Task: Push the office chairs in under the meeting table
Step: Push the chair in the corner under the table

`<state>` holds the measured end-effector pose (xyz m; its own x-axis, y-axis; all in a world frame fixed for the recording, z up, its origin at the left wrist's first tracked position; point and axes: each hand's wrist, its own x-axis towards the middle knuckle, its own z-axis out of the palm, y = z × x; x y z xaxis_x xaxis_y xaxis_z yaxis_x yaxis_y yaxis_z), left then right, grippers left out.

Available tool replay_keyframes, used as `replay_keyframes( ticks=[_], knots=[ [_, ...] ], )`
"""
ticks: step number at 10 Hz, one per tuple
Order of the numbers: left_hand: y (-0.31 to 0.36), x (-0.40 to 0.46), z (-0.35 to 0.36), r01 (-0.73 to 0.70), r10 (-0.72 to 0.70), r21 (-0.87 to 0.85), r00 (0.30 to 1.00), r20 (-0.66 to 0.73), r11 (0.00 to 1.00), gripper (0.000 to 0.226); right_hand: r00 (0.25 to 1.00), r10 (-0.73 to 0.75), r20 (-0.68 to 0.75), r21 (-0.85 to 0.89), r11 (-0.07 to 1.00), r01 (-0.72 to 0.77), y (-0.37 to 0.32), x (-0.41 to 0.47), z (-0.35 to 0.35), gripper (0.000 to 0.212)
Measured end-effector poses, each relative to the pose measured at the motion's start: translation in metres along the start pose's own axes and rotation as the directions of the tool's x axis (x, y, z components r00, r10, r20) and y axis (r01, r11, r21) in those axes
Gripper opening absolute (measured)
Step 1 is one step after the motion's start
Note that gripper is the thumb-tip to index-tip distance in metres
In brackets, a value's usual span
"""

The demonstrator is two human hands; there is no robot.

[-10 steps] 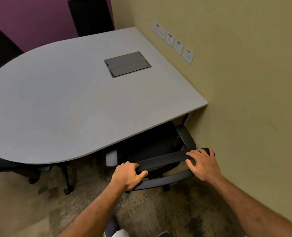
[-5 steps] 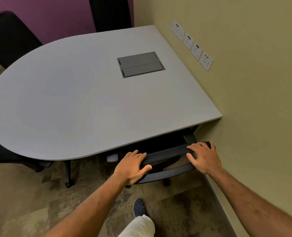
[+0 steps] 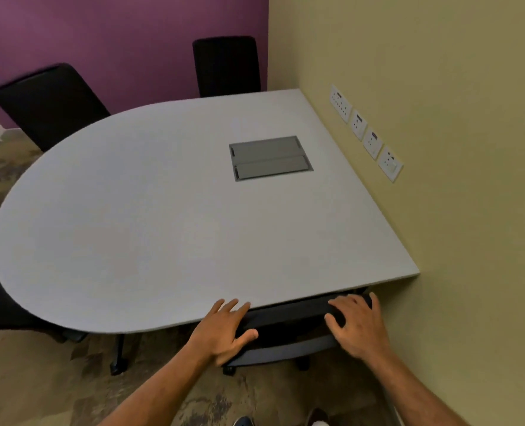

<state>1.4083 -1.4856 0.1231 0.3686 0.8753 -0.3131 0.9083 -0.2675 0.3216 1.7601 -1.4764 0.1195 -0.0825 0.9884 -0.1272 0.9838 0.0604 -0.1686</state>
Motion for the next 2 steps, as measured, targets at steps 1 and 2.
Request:
replay_keyframes(
  ticks=[1,2],
  knots=[
    [0.000,0.004,-0.004,0.000,0.000,0.056,1.000,0.001,0.998,0.094,0.998,-0.002,0.069,0.011,1.000,0.001,-0.001,0.005,-0.006,0.065],
    [0.014,0.002,-0.013,0.081,-0.079,0.043,0.996,-0.045,0.996,0.098,0.991,-0.025,0.131,0.162,0.987,0.004,0.009,0.014,-0.018,0.078]
  ],
)
